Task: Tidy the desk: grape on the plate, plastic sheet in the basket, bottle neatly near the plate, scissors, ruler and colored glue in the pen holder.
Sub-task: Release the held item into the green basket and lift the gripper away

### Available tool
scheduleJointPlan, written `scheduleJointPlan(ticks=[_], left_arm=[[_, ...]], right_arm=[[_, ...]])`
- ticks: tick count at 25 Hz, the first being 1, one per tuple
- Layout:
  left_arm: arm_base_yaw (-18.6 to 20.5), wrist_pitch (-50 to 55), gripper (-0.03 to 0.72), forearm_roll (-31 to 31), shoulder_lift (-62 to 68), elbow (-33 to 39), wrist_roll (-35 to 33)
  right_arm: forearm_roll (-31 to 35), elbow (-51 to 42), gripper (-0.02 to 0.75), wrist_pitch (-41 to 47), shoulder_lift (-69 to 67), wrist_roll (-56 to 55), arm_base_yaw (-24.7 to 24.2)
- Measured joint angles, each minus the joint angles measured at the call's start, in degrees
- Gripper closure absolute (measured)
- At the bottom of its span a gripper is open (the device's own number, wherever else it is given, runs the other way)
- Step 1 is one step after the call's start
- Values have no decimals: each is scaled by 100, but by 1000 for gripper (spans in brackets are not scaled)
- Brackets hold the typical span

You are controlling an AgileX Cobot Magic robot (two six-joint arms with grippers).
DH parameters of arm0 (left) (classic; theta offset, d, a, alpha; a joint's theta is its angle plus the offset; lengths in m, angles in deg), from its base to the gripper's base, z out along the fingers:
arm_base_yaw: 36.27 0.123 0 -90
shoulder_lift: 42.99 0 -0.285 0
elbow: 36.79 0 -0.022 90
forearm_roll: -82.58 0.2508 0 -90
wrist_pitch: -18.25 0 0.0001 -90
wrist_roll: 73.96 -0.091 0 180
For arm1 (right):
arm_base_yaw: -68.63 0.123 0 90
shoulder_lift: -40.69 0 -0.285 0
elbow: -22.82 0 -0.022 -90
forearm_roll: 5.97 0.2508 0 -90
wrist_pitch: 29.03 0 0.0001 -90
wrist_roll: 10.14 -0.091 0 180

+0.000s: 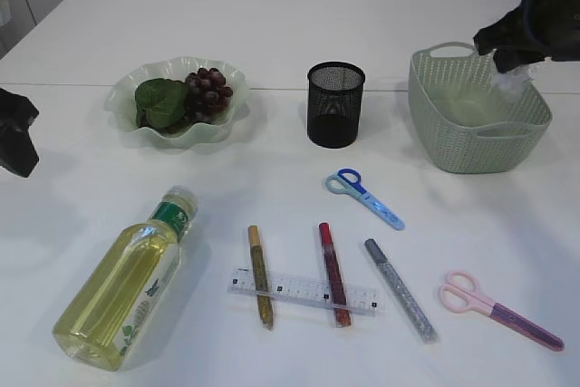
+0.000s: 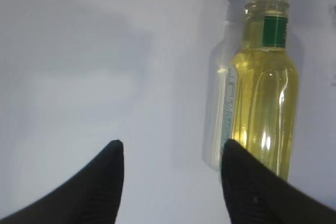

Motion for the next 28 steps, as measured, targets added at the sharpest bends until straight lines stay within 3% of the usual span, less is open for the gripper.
scheduleJointPlan(ticks=[6, 12, 21, 28], left_arm=[[0, -22, 256, -179, 0, 0, 0], [0, -31, 256, -307, 0, 0, 0], [0, 105, 256, -449, 0, 0, 0], [0, 127, 256, -453, -10, 0, 0]], right_arm=[[-93, 497, 542, 0, -641, -137, -208], [-314, 589, 379, -153, -950, -347, -208], [-362, 764, 268, -224, -1081, -513, -208], [-362, 1070, 212, 819, -1054, -764, -208]])
